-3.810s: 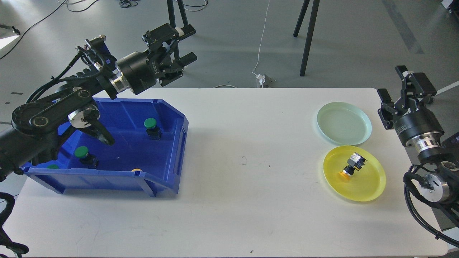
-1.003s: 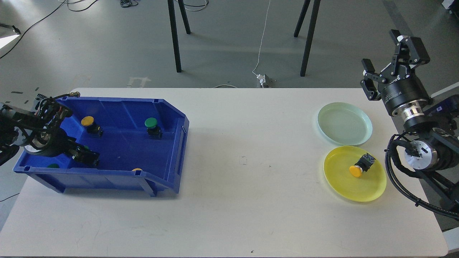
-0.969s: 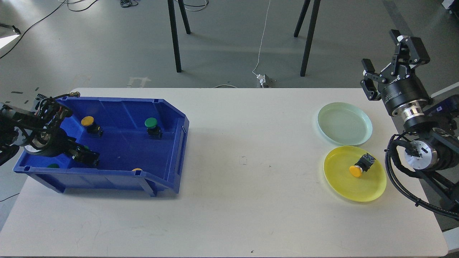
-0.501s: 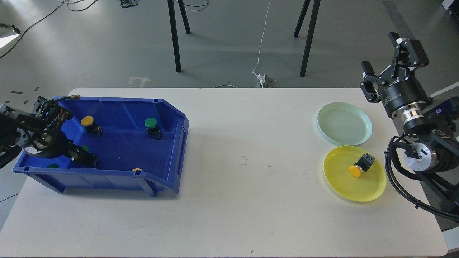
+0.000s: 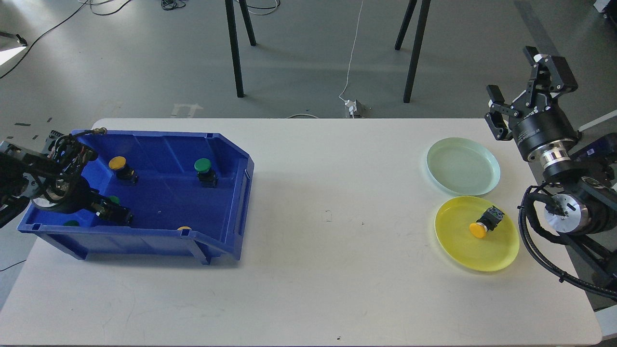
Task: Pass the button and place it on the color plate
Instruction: 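Grasp a green-topped button in the blue bin with the left gripper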
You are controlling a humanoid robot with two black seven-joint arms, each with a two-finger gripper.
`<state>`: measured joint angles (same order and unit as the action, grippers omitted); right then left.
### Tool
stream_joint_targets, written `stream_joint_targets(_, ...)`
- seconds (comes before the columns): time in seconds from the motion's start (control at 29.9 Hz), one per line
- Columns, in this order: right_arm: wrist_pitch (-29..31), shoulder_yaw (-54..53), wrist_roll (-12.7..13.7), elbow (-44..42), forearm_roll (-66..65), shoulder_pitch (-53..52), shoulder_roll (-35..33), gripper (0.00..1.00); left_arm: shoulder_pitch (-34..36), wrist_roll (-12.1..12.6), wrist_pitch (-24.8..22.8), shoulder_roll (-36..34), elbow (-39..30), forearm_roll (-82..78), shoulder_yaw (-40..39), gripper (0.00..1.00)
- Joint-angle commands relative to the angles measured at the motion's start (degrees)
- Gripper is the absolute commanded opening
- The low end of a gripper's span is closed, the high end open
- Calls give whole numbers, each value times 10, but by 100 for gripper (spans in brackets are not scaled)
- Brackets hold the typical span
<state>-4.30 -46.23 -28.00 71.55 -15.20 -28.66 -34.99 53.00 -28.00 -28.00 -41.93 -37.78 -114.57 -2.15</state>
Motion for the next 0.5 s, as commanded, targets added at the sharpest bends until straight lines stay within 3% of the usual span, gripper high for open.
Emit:
stream_joint_targets(0.0, 0, 0, 0, 0, 0, 0, 0, 95, -1, 0, 0, -1, 0, -1, 0, 81)
stream_joint_targets(0.13, 0, 0, 0, 0, 0, 1, 0, 95, -1, 0, 0, -1, 0, 0, 0, 68)
stream_joint_targets(0.47, 0, -2, 0, 0, 0, 4, 0, 95, -6, 0, 0, -1, -1, -1, 0, 50)
